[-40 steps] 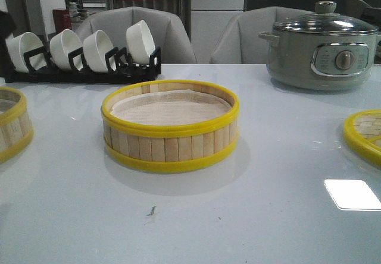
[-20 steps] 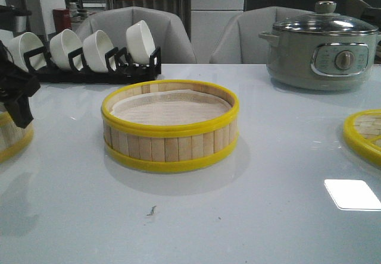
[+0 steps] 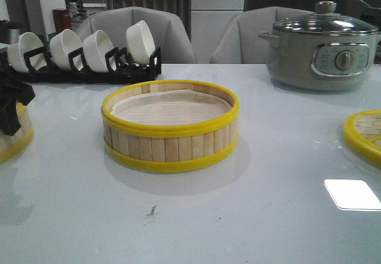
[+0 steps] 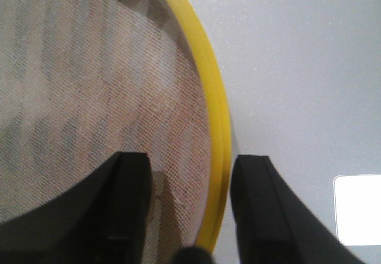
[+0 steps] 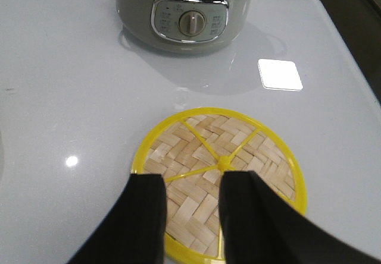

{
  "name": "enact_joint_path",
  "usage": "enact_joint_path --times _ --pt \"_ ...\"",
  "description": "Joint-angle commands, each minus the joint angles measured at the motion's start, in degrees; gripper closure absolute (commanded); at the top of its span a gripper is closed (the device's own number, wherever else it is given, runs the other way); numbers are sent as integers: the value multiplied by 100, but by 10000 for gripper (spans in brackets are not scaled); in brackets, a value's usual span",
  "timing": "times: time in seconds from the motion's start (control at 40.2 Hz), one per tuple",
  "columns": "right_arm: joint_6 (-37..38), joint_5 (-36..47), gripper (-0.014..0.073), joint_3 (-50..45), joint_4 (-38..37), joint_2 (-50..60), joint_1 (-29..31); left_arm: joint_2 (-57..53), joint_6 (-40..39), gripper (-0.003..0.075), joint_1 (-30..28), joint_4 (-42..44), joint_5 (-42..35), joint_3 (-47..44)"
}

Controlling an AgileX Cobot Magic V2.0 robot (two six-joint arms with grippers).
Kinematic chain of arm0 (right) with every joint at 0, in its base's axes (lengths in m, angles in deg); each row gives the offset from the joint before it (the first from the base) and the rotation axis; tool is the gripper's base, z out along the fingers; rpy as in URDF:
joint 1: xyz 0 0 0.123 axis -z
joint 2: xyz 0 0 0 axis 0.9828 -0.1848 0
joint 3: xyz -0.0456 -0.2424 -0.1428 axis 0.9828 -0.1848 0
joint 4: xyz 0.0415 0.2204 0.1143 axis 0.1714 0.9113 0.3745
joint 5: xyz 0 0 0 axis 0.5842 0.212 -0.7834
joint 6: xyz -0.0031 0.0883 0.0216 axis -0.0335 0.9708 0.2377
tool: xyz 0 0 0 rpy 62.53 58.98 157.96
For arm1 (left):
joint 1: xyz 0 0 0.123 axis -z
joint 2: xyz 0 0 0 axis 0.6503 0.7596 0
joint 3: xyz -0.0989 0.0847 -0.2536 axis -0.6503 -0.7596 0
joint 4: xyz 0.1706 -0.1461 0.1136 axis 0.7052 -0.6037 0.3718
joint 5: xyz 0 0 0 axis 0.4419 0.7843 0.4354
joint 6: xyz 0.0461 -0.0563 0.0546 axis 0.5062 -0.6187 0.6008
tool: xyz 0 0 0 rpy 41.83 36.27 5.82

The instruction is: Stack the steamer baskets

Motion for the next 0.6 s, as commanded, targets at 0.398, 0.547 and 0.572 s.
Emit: enact_joint_path --times 0.398,0.547,0.572 --pt "2 262 250 216 -196 21 21 -474 -13 626 152 -416 196 621" --pt "2 332 250 216 -196 21 21 -571 -13 626 546 -416 504 1273" --pt "2 352 250 216 -196 21 21 -571 -13 626 642 -416 595 1436"
